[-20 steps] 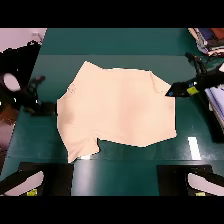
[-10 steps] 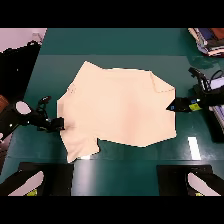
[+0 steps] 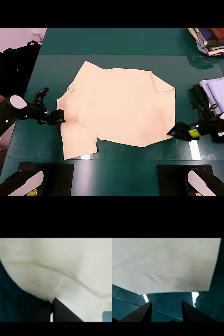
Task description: Fold the shirts.
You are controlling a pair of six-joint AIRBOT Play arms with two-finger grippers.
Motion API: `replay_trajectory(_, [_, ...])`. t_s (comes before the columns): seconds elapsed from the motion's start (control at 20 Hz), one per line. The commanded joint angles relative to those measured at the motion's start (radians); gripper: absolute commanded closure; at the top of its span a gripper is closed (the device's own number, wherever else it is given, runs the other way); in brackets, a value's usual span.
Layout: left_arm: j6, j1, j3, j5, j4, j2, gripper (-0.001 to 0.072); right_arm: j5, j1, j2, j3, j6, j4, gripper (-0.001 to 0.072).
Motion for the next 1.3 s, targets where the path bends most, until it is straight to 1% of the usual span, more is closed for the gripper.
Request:
replay_trajectory(0.0, [0.001,0.0,0.032,0.006,-0.017,0.0,0.0684,-0.054,0.064,-0.029,-0.098,0.037,0.084,0.0301])
replay_trajectory(0.15, [0.002,0.0,0.032,-0.005,-0.017,0.001,0.0684,-0.165,0.174,-0.104,-0.091,0.052,0.113,0.0307])
replay_trajectory(0.25, [0.008,0.0,0.032,-0.01,-0.016,0.001,0.0684,-0.203,0.221,-0.149,-0.06,0.053,0.111,0.041])
replay_trajectory(0.35, [0.008,0.0,0.032,-0.017,-0.016,0.001,0.0684,-0.2,0.248,-0.187,-0.027,0.053,0.1,0.0411])
replay_trajectory(0.4, [0.008,0.0,0.032,-0.021,-0.016,0.001,0.0684,-0.2,0.256,-0.2,-0.014,0.051,0.097,0.0474])
replay_trajectory(0.45, [0.008,0.0,0.032,-0.022,-0.016,0.001,0.0685,-0.2,0.263,-0.207,-0.005,0.046,0.096,0.0628])
replay_trajectory(0.5, [0.008,0.0,0.032,-0.023,-0.016,0.001,0.0685,-0.203,0.267,-0.204,0.002,0.034,0.095,0.0683])
replay_trajectory(0.55, [0.008,0.0,0.032,-0.022,-0.016,0.006,0.0685,-0.21,0.267,-0.189,0.008,0.025,0.095,0.0695])
replay_trajectory(0.7, [0.007,0.0,0.045,-0.017,-0.016,0.078,0.0685,-0.211,0.251,-0.087,0.056,0.018,0.077,0.0696])
replay_trajectory(0.85, [0.004,0.0,0.177,-0.064,-0.016,0.208,0.0686,-0.191,0.2,0.045,0.226,0.017,0.068,0.0696])
replay_trajectory(1.05, [0.0,0.0,0.543,-0.135,-0.016,0.346,0.0685,-0.182,0.109,0.166,0.582,0.017,0.068,0.0696])
replay_trajectory(1.25, [0.0,0.0,0.969,-0.146,-0.017,0.379,0.0685,-0.152,0.025,0.213,0.925,-0.01,0.068,0.0696])
